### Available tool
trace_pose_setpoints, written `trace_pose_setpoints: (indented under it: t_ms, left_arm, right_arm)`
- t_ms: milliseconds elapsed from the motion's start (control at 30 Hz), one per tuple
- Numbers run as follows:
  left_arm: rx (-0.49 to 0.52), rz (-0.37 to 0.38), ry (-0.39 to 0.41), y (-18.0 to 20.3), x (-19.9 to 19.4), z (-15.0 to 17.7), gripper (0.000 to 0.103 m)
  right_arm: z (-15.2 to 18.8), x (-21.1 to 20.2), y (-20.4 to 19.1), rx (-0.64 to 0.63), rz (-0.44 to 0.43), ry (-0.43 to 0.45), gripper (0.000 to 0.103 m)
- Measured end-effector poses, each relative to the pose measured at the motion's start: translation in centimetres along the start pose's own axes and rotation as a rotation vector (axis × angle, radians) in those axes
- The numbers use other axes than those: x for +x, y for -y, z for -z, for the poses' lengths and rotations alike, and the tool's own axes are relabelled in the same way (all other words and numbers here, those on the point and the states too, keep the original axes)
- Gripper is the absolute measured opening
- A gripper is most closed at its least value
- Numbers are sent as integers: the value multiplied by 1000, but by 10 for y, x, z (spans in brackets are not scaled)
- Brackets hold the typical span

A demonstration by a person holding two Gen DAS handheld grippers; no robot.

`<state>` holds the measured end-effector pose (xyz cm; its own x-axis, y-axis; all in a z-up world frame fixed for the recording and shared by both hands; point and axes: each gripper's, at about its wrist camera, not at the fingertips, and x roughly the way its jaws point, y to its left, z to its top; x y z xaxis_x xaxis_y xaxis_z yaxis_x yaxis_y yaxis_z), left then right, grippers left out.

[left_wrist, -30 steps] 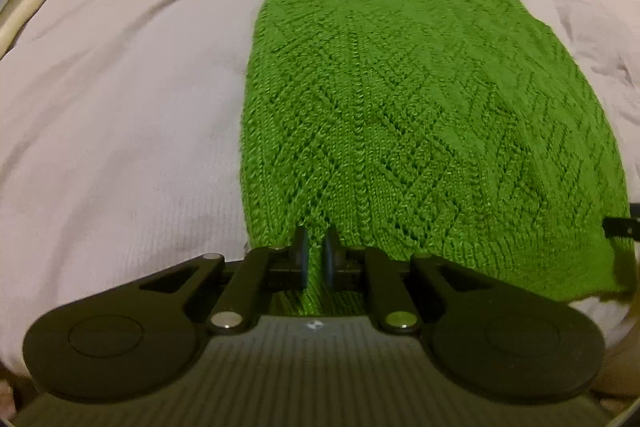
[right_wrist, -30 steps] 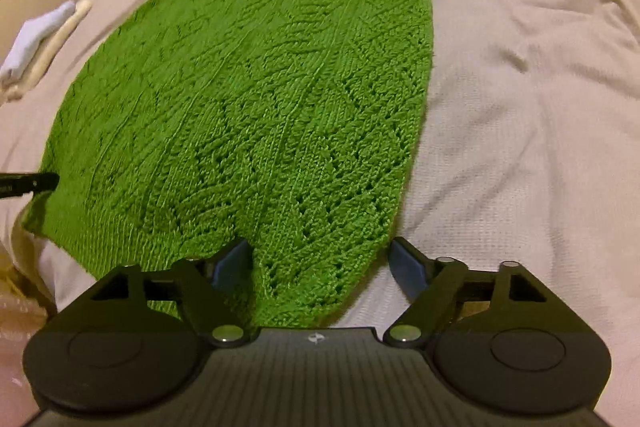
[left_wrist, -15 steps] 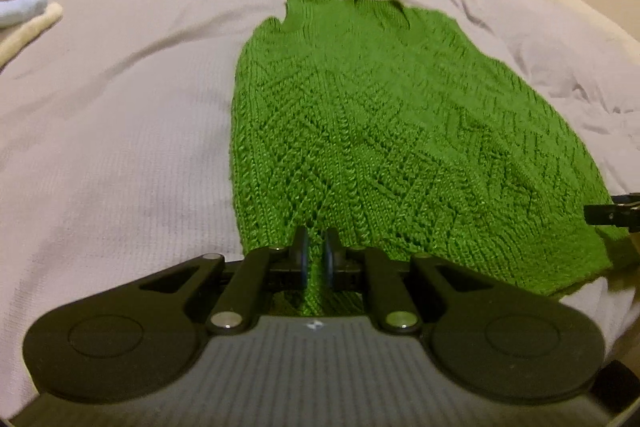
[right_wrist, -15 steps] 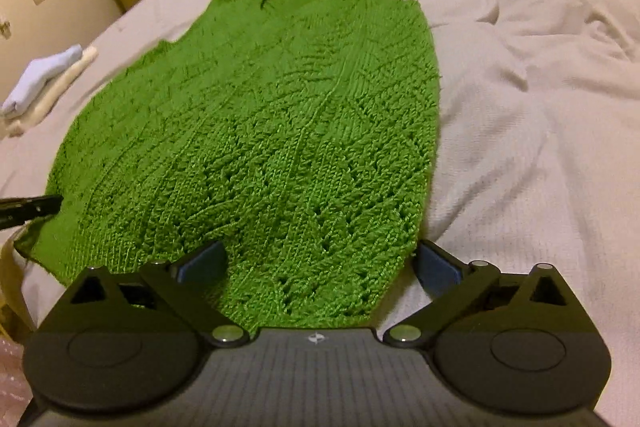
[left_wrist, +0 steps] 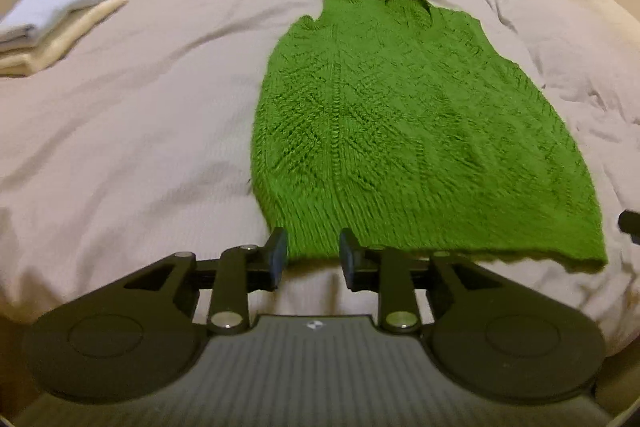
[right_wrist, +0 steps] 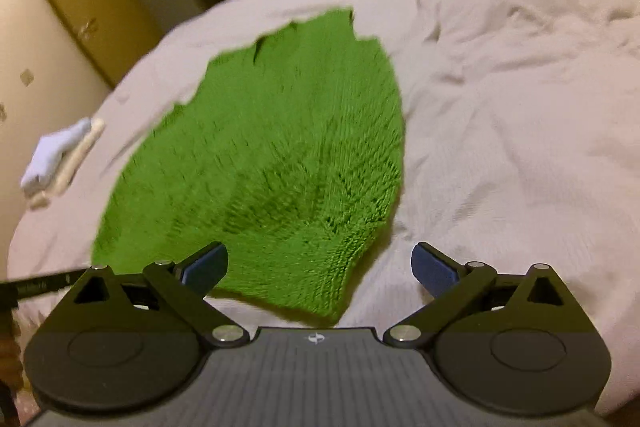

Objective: Fold clothes
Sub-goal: 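Open both grippers and pull them back from the flat vest, then grasp the vest hem with the left gripper while the right gripper grasps the hem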

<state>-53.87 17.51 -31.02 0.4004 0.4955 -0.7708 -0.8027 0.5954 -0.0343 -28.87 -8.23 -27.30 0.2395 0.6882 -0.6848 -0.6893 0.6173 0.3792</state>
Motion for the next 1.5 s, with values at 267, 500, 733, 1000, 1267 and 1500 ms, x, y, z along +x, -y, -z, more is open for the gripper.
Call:
trace_pose_setpoints:
  t_ms: [267,500,733,1000,1267,1500]
  left_arm:
    - [52,-23,62,23,-61,32,37]
    - [76,-28,98,34,-91,51,38]
    - [102,-33,134,39,-109,54,41]
    - [92,-24,117,33,-96,44,42]
    - [74,-11,73,25,-63,31,42]
    - [76,12,29,19,-8,4,42]
  right_arm:
    - [24,-61,-30,-21,24,68,102]
    - [42,-94,-52,-90,44,111,102]
    - [47,-107,-60,-115,46,127,102]
    - [43,-96,-65,-130,53,101,102]
    - [33,-67,-60,-141,70,49,102]
    - [8,-21,-36,-141,68,26,102]
